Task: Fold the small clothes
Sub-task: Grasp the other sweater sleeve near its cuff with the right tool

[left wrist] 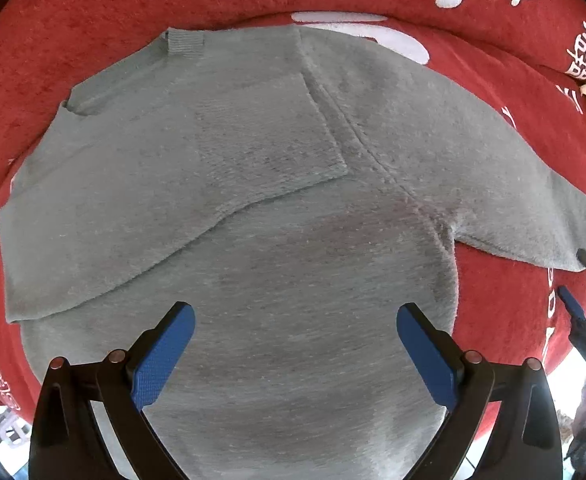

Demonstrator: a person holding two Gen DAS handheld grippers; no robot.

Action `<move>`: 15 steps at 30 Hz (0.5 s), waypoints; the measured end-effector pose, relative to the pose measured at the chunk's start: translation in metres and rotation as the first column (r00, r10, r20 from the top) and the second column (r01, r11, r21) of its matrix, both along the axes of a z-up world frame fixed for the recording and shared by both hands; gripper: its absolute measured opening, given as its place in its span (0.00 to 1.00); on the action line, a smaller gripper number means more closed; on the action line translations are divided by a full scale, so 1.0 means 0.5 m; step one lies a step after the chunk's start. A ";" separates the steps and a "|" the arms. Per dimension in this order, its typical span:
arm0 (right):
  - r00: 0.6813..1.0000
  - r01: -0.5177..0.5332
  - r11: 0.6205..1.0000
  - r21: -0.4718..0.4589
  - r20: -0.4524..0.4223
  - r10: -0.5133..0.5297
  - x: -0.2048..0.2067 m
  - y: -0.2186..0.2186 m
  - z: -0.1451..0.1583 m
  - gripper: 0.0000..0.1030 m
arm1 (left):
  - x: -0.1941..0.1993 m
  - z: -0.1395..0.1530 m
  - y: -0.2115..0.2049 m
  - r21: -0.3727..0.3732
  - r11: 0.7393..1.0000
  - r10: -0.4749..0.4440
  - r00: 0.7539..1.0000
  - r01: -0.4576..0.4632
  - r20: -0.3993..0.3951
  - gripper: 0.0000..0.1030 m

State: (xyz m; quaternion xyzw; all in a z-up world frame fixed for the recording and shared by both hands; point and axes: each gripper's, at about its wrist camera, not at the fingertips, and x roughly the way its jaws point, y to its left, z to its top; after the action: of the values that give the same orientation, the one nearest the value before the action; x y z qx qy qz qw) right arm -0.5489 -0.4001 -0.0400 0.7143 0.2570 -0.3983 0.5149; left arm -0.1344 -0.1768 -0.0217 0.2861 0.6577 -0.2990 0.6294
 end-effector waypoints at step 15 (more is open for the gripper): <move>0.961 0.170 0.981 0.097 0.205 -0.187 0.019 -0.061 -0.031 0.05 | -0.039 0.015 -0.011 -0.021 0.997 0.070 0.997 -0.070 0.021 0.98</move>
State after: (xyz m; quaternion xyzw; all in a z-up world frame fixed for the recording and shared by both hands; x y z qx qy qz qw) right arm -0.5394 -0.4305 -0.0557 0.7927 0.1501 -0.3537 0.4732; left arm -0.1541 -0.1821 -0.0140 0.2596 0.6574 -0.2804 0.6494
